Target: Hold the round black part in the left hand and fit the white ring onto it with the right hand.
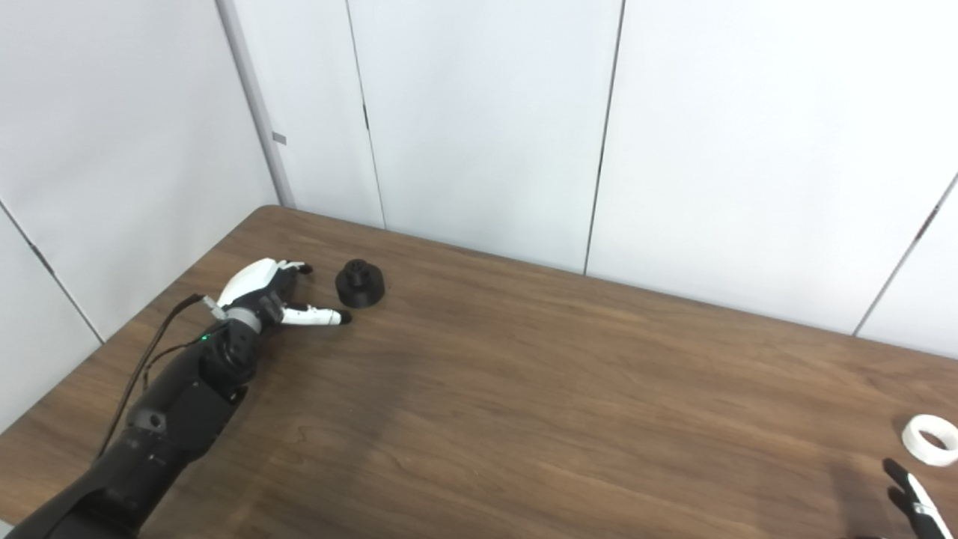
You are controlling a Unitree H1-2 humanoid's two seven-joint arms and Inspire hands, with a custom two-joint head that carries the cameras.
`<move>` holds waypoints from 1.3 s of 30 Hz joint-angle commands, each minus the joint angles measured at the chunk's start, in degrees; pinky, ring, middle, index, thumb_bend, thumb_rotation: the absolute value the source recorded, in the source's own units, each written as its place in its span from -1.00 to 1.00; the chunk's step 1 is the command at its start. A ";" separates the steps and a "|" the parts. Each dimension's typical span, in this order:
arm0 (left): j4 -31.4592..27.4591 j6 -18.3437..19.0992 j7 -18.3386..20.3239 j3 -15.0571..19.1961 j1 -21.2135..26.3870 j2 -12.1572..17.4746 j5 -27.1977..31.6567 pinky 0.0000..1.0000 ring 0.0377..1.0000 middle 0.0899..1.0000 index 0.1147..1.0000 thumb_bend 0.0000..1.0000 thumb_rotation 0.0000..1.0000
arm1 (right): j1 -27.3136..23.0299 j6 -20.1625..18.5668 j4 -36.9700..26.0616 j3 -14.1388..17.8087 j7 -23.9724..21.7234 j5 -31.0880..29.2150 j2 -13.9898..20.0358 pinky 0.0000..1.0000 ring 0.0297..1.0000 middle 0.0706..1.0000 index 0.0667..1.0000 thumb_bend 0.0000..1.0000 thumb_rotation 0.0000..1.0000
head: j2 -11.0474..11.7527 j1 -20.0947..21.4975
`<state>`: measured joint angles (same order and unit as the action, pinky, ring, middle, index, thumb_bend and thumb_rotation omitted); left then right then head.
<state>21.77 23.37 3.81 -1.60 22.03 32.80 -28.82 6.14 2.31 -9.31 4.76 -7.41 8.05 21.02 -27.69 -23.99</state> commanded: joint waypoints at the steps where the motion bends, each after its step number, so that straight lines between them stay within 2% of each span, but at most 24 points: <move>1: -0.88 -3.19 -0.78 -0.38 1.54 -0.24 1.17 1.00 1.00 1.00 0.72 1.00 -0.17 | 1.29 -2.89 -0.16 1.18 0.51 0.97 1.08 0.62 0.92 0.97 0.88 0.10 0.26 | -0.10 0.14; 9: -2.41 -11.32 -1.86 0.11 0.16 -2.19 5.22 1.00 1.00 1.00 0.66 1.00 -0.44 | 1.44 -3.03 -0.52 1.04 0.36 1.05 1.00 0.57 0.91 0.97 0.89 0.17 0.30 | 0.06 0.72; 18: -0.76 -15.16 -2.62 -0.64 -0.03 -3.43 6.36 1.00 1.00 1.00 0.67 1.00 -0.50 | 1.82 -3.22 -1.27 1.01 0.52 1.64 0.90 0.42 0.87 0.95 0.87 0.18 0.28 | 0.02 1.07; 25: -0.12 -18.05 -7.07 0.07 -0.62 -3.58 5.49 1.00 1.00 1.00 0.42 0.98 -0.65 | 1.82 -2.51 -0.85 1.11 0.56 1.40 0.97 0.34 0.84 0.92 0.84 0.26 0.32 | -0.05 0.90; 29: 0.33 -18.96 -8.79 0.21 -0.83 -3.38 5.01 1.00 1.00 1.00 0.31 0.85 -0.69 | 1.81 -2.82 -1.00 1.16 0.63 1.43 0.82 0.37 0.85 0.93 0.83 0.28 0.34 | -0.10 1.09; 32: 1.20 -20.21 -10.09 0.14 -0.91 -3.55 4.84 1.00 1.00 0.93 0.14 0.74 -0.86 | 1.92 -2.83 -1.09 1.13 0.53 1.37 0.84 0.37 0.85 0.94 0.84 0.29 0.35 | -0.13 1.22; 33: 1.67 -20.54 -10.49 0.06 -0.86 -3.63 4.76 1.00 1.00 0.89 -0.03 0.33 -0.88 | 1.95 -2.67 -1.00 1.13 0.52 1.36 0.89 0.36 0.85 0.93 0.84 0.26 0.33 | -0.16 1.28; 34: 2.11 -20.76 -10.84 -0.03 -0.79 -3.69 4.60 1.00 0.99 0.85 -0.09 0.19 -0.89 | 1.98 -2.55 -0.98 1.13 0.50 1.33 0.91 0.35 0.85 0.93 0.84 0.25 0.32 | -0.18 1.33; 36: 2.75 -20.61 -11.44 -0.50 -0.71 -3.75 4.03 1.00 0.96 0.77 -0.15 0.07 -0.90 | 2.05 -2.56 -1.08 1.14 0.54 1.39 0.89 0.32 0.83 0.93 0.83 0.24 0.31 | -0.26 1.41; 39: 3.27 -20.49 -11.76 -1.07 -0.74 -3.71 3.38 1.00 0.94 0.71 -0.17 0.04 -0.91 | 2.15 -2.58 -1.20 1.14 0.53 1.36 0.85 0.32 0.84 0.93 0.83 0.28 0.33 | -0.33 1.43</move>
<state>25.29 3.39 -7.20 -2.53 19.87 27.99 -24.49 6.93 1.83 -10.32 5.07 -7.24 8.47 20.96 -27.95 -22.59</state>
